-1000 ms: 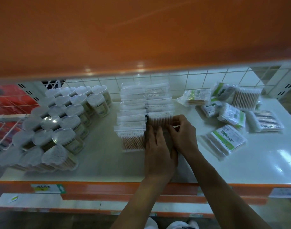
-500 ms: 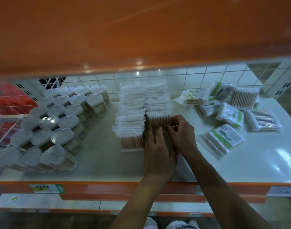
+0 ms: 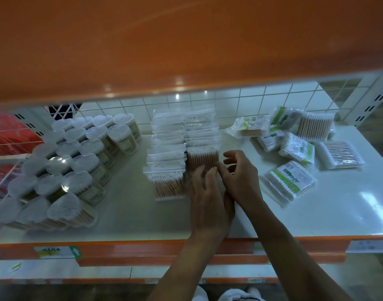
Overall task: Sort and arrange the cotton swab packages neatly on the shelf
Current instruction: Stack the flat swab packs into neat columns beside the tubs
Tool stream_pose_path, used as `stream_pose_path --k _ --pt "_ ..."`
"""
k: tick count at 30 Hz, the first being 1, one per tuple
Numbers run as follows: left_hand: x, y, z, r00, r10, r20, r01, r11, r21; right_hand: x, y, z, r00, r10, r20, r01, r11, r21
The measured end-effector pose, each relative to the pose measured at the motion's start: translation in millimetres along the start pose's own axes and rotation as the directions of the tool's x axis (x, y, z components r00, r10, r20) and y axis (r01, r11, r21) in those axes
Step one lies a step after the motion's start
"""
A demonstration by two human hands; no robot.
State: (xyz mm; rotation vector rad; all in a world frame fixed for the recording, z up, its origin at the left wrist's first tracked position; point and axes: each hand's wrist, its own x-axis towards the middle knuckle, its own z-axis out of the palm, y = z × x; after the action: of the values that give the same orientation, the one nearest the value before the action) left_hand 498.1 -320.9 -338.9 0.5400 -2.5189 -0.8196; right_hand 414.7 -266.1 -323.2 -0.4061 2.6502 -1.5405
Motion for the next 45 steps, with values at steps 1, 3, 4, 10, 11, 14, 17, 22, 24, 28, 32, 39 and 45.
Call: stream_pose_path --k 1,3,4,10,11,14,17,22,24,28,32,39,45 --pt "0.4 2.2 1.0 1.000 0.009 -0.001 -0.009 1.000 -0.012 -1.1 0.2 -3.1 1.000 -0.010 -0.007 0.010 1.000 0.000" --pt "1.5 6.8 3.9 1.000 0.030 0.008 -0.030 0.999 -0.037 -2.5 1.8 -10.3 0.999 -0.032 -0.026 0.032 0.999 -0.007" --pt "1.7 9.9 5.8 0.999 0.038 0.020 -0.037 0.998 -0.045 -3.2 3.2 -14.6 0.998 -0.041 -0.038 0.040 0.999 -0.017" --pt "0.0 32.8 20.8 0.995 0.060 0.085 -0.054 0.996 -0.073 -7.5 13.7 -40.0 0.990 -0.072 -0.119 0.062 0.994 -0.090" --pt "-0.2 35.2 25.2 0.994 0.075 0.082 -0.069 0.995 -0.074 -8.4 16.4 -44.3 0.989 -0.074 -0.130 0.061 0.993 -0.102" --pt "-1.5 42.8 36.9 0.987 0.105 0.120 -0.099 0.994 -0.051 -10.7 25.9 -58.1 0.981 -0.107 -0.161 0.080 0.983 -0.162" --pt "-3.3 51.3 46.1 0.978 0.114 0.178 -0.113 0.993 -0.013 -11.1 34.9 -72.1 0.973 -0.120 -0.195 0.073 0.970 -0.233" --pt "-8.3 65.1 59.7 0.952 0.152 0.267 -0.162 0.987 0.017 -14.3 51.3 -93.0 0.972 -0.105 -0.211 0.031 0.945 -0.326" --pt "-10.5 73.6 61.1 0.947 0.128 0.293 -0.143 0.989 0.029 -14.1 60.0 -99.3 0.972 -0.112 -0.206 0.034 0.937 -0.348" --pt "-12.0 86.8 61.4 0.923 -0.001 0.384 -0.049 0.992 0.120 -13.0 72.4 -109.5 0.974 -0.095 -0.205 0.012 0.927 -0.375" --pt "-11.1 85.8 67.5 0.923 -0.064 0.380 0.007 0.989 0.150 -14.4 75.7 -117.9 0.994 -0.015 -0.109 -0.023 0.943 -0.333" --pt "-9.4 82.0 66.2 0.970 -0.028 0.242 0.029 1.000 0.001 -15.0 75.5 -123.3 0.997 0.060 -0.045 -0.068 0.974 -0.215" --pt "-8.6 76.3 62.6 0.990 -0.017 0.140 0.034 0.992 -0.125 -17.0 73.6 -124.5 0.991 0.132 0.000 -0.132 0.991 -0.034"
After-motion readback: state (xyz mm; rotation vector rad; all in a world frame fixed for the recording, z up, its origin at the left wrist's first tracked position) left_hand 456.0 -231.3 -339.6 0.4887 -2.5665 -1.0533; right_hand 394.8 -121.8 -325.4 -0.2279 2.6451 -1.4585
